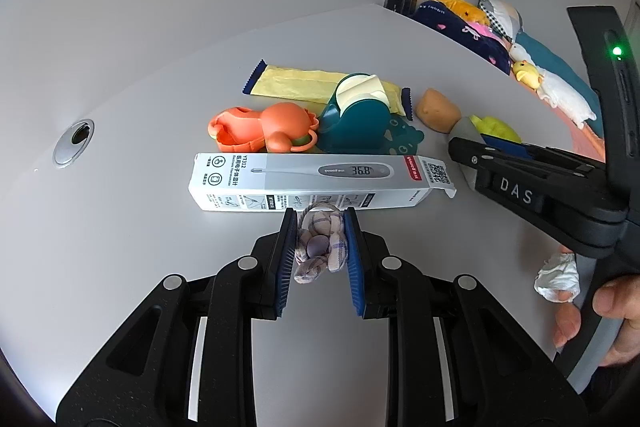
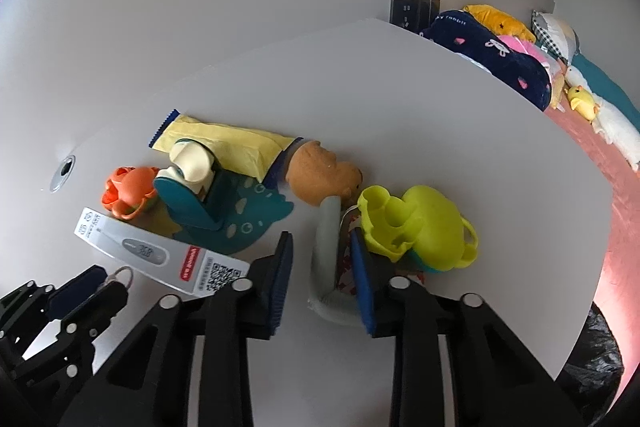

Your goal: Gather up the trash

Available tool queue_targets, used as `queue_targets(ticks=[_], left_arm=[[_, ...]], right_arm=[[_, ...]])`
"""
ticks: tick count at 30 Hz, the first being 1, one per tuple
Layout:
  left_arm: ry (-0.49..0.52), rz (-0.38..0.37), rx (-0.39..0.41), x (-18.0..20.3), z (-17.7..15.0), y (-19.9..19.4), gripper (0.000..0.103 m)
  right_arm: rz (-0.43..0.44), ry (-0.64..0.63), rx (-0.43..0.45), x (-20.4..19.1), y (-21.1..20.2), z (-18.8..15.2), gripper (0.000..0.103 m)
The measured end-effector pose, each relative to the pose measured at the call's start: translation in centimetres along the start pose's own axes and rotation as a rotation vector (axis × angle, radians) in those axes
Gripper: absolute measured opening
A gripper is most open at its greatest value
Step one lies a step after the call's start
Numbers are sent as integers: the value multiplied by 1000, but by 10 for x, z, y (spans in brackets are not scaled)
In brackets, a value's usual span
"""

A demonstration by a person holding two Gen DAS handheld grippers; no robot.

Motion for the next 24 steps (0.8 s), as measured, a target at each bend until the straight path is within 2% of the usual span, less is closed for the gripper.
queue_targets(ticks=[3,9,17,24], left_arm=[[-1,-2,3,1,1,-1,23],[8,-11,11,4,2,-6,23],[35,-35,30,15,2,-19,23],[68,-61,61,35,3,-38,23]], right_arm=[[46,60,-7,6,-2,-1,15],[113,141,52,12,-29,0,15],[139,150,108,7,-70,-1,15],[117,159,151,15,-106,-11,15]])
Point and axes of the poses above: each gripper's, at about its wrist camera, not at the fingertips, and y roughly the way its jaws point, x to its right, z to its top, the point moved 5 cm from there along y, roughly the way its jaws point, and after that the axes turned 12 degrees about x, right-handed, at the moved point
